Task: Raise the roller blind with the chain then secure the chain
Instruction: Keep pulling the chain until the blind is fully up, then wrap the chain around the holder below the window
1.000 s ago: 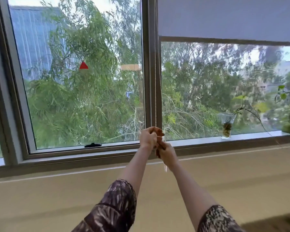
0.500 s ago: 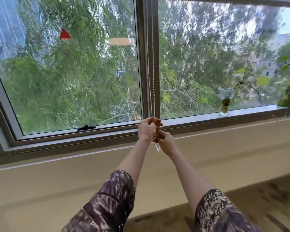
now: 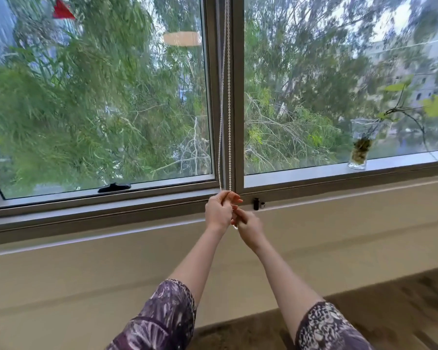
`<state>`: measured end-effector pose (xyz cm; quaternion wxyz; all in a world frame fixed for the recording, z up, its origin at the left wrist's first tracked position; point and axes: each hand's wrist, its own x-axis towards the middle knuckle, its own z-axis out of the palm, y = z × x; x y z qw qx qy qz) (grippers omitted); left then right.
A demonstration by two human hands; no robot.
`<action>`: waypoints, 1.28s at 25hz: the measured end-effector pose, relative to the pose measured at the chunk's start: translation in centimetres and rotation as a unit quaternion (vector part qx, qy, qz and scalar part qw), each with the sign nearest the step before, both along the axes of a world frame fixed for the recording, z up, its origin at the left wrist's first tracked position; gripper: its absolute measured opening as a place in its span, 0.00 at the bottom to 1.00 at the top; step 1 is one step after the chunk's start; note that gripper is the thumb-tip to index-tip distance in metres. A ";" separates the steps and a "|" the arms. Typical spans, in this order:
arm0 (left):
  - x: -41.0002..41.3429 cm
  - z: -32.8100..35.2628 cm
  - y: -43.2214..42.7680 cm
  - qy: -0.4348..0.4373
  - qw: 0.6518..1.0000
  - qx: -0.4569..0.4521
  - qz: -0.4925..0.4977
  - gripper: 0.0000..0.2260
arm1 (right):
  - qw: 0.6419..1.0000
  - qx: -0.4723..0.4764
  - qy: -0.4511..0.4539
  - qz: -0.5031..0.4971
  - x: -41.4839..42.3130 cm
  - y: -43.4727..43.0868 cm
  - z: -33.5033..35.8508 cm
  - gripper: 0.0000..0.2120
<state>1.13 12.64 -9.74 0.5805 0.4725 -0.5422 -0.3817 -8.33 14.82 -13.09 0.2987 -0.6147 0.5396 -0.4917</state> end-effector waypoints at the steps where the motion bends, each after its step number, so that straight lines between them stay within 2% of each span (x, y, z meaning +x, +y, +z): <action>1: -0.3 -0.5 -1.1 0.001 1.000 0.001 0.002 0.17 | 1.000 0.002 0.005 0.000 -0.3 -1.1 -0.3 0.14; 15: -6.7 -4.9 -12.3 -0.043 0.998 -0.003 0.047 0.15 | 0.998 0.057 0.004 0.026 -6.8 -13.5 -4.4 0.14; 22: -7.3 -7.6 -15.6 -0.056 0.996 0.021 0.060 0.17 | 0.998 0.057 0.008 0.025 -7.7 -16.8 -7.1 0.13; 25: -7.5 -8.0 -17.2 -0.072 0.994 0.023 0.076 0.14 | 0.999 0.043 0.010 0.009 -7.9 -18.1 -7.9 0.09; 29: -7.3 -7.8 -19.1 -0.083 0.991 0.000 0.104 0.14 | 0.996 0.049 -0.074 0.017 -8.3 -19.7 -8.1 0.08; 32: -7.0 -8.2 -20.6 -0.064 0.993 -0.008 0.095 0.14 | 0.956 0.086 -0.282 0.001 -9.7 -21.0 -8.6 0.08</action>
